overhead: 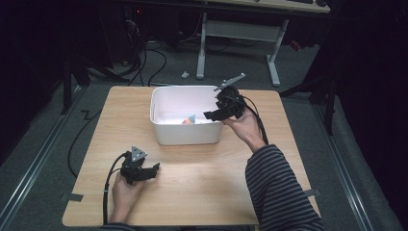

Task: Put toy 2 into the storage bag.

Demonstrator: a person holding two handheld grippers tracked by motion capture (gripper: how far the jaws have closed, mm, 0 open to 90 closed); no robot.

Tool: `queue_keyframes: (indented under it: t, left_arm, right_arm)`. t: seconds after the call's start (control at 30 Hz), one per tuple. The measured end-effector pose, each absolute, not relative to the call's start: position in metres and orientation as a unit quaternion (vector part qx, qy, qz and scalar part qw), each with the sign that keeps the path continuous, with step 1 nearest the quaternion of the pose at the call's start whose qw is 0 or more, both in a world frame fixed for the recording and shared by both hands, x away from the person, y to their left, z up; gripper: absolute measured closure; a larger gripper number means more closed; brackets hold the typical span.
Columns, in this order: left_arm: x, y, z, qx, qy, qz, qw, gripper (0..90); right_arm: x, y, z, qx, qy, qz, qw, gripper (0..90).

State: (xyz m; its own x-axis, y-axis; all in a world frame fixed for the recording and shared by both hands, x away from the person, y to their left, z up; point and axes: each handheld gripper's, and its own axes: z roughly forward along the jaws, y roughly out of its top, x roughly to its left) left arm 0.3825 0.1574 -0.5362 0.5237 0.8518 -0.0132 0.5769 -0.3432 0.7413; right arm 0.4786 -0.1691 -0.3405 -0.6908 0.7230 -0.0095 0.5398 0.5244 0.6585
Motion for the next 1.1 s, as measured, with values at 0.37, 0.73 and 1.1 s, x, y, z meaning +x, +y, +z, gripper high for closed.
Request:
queue_keyframes:
  t: [0.37,0.73,1.1]
  left_arm:
    - [0.382,0.157,-0.536,0.796,0.449,0.193,0.357,26.2]
    - [0.382,0.157,-0.536,0.796,0.448,0.193,0.357,26.2]
    - [0.382,0.157,-0.536,0.796,0.448,0.193,0.357,26.1]
  right_arm:
    - [0.455,-0.214,-0.336,0.385,0.836,0.357,0.158,34.9]
    - [0.43,-0.244,-0.334,0.399,0.822,0.367,0.176,36.4]
    - [0.406,-0.265,-0.337,0.412,0.807,0.38,0.186,36.8]
